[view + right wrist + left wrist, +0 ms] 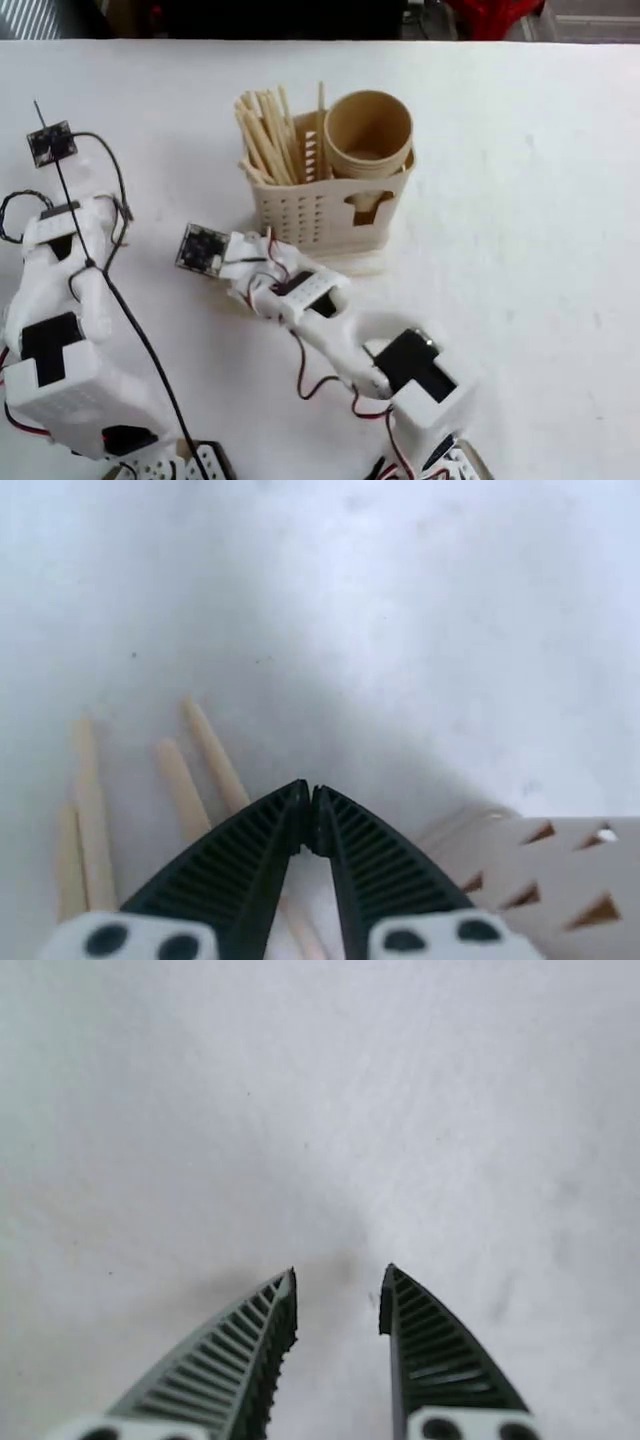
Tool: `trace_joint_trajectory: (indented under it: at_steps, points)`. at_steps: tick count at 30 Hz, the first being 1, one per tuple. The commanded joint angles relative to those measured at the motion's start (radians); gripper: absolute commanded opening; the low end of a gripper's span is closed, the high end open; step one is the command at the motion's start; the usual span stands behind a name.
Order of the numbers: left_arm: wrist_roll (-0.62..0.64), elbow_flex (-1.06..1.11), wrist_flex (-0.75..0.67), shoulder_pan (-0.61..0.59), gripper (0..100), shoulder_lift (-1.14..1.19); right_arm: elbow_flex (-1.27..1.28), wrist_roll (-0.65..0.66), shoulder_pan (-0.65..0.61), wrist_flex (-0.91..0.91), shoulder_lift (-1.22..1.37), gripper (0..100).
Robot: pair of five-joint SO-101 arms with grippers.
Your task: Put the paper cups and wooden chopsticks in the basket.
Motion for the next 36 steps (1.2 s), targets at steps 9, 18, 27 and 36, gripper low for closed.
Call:
trace_joint_trajectory:
  at_steps: [9,18,27,36]
  points:
    - [0.009,-0.020,-0.014,-0.005,16,-0.008,0.028,0.012,0.048,0.572,-0.328,1.7]
    - [0.009,-0.020,-0.015,-0.005,16,-0.007,0.258,0.005,0.054,0.573,-0.710,1.7]
    - [0.009,-0.020,-0.015,-0.005,16,-0.007,0.293,0.031,0.180,0.699,-0.949,1.8]
    - [0.008,-0.020,-0.014,-0.005,16,-0.007,0.262,0.078,0.206,0.524,-0.636,14.0]
